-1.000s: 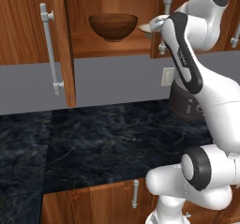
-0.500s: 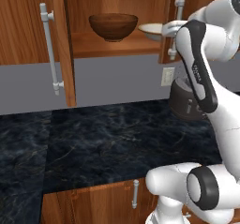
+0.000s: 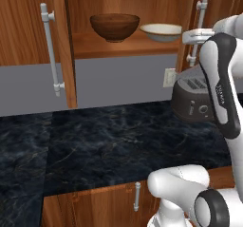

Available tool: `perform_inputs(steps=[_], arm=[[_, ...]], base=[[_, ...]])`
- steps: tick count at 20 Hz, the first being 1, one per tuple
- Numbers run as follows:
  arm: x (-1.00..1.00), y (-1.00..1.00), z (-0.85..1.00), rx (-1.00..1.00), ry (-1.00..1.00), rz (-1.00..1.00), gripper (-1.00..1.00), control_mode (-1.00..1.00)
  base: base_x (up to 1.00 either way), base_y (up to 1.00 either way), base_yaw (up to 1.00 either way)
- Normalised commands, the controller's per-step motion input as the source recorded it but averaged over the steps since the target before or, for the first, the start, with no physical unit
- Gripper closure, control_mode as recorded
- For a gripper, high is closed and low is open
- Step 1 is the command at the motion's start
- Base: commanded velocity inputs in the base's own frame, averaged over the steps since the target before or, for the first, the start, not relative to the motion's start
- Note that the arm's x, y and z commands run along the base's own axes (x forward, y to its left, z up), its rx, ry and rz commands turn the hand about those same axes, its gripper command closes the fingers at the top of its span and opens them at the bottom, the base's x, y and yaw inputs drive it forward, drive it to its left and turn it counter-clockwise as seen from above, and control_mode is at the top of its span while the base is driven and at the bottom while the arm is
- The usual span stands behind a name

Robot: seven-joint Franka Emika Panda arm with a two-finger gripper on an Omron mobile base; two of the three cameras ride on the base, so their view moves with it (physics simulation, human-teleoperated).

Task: Move the bowls from the cabinet to the plates on the dining table.

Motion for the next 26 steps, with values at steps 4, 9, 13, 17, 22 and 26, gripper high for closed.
perform_inputs(steps=[4, 9, 13, 17, 22, 26], arm=[[-0.51, -0.60, -0.16, 0.03, 0.00, 0.00, 1.00, -1.00], [-0.47, -0.72, -0.22, 0.02, 0.00, -0.02, 1.00, -1.00], [-0.36, -0.78, -0.18, 0.03, 0.00, -0.02, 1.00, -1.00], [-0.27, -0.62, -0.07, 0.02, 0.00, -0.01, 1.00, -1.00], [0.00, 0.00, 0.00, 0.00, 0.00, 0.00, 1.00, -1.00], [0.00, 0.00, 0.00, 0.00, 0.00, 0.00, -1.00, -1.00]], base=[[0.00, 0.00, 0.00], [0.00, 0.00, 0.00], [0.00, 0.00, 0.00], [0.00, 0.00, 0.00], [0.00, 0.00, 0.00], [0.00, 0.00, 0.00]])
